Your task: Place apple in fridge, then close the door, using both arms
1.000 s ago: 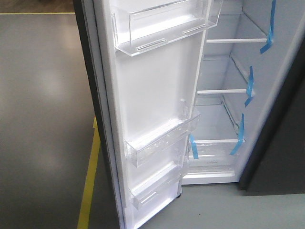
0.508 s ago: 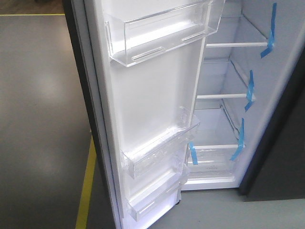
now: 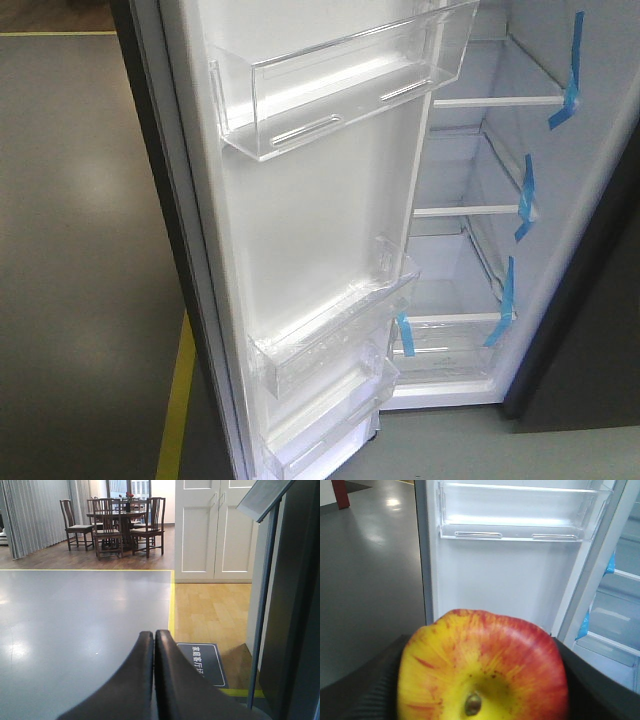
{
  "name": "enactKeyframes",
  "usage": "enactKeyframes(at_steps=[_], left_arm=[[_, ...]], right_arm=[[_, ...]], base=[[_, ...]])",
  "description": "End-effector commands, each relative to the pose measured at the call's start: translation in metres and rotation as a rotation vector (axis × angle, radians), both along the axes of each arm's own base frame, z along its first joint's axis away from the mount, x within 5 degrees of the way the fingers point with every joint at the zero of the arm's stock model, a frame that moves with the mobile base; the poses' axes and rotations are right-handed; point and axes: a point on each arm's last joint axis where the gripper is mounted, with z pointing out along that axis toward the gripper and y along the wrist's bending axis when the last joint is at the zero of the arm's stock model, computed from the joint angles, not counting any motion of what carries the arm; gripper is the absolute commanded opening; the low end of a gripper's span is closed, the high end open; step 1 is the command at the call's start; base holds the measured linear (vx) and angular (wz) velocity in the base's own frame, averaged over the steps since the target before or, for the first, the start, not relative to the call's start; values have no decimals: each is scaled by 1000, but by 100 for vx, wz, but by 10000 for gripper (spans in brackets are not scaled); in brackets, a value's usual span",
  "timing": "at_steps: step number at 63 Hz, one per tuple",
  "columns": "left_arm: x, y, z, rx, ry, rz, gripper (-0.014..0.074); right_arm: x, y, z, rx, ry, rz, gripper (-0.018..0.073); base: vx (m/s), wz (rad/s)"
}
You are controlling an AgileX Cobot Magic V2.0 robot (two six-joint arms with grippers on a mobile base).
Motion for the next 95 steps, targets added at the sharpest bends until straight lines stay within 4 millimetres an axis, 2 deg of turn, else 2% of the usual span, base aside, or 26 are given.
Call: enactKeyframes(at_steps=[1, 95], left_arm=[[0, -2, -2, 1, -59, -17, -8], [0, -2, -2, 1, -59, -17, -8]], right_arm=[[1, 0, 12, 47, -73, -13, 3], [1, 0, 12, 47, -73, -13, 3]], base=[[6, -1], [2, -1]])
